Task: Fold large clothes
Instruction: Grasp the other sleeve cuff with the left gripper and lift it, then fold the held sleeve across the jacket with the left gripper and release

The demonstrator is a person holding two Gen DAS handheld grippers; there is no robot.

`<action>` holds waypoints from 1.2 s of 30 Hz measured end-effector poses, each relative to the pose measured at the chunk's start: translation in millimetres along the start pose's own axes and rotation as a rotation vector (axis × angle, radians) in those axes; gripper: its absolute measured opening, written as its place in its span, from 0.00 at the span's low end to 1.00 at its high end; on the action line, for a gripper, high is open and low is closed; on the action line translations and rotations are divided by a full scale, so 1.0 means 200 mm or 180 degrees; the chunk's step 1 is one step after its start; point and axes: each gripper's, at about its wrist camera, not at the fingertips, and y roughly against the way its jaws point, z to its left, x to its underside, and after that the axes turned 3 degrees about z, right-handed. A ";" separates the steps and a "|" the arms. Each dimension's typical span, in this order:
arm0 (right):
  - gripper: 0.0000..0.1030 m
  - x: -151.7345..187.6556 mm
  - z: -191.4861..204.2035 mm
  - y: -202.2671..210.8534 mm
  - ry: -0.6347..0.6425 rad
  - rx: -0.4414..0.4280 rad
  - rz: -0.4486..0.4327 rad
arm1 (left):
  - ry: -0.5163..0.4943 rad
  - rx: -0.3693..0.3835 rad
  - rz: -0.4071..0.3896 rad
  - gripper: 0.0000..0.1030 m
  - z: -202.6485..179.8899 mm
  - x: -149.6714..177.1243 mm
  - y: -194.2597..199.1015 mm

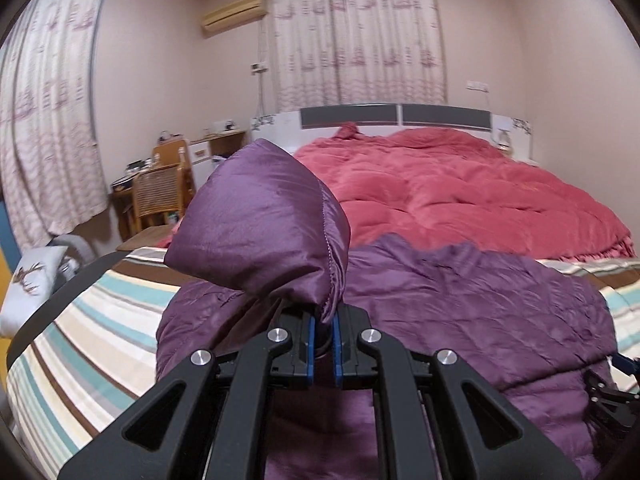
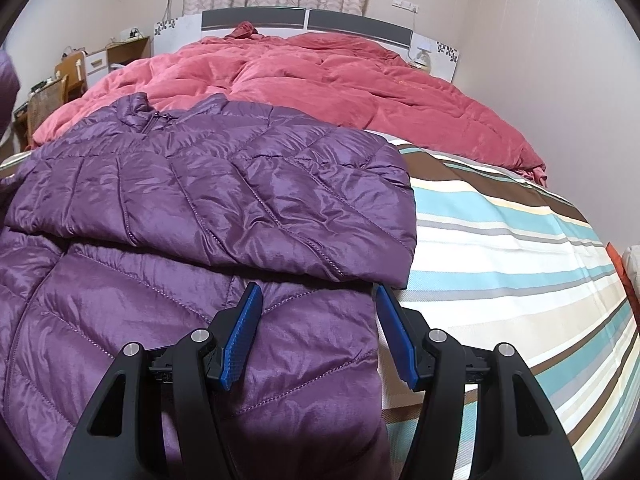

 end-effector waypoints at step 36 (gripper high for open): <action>0.57 0.01 -0.05 -0.02 -0.0199 -0.0065 0.0032 | -0.1297 0.0921 0.0596 0.45 -0.82 0.20 0.01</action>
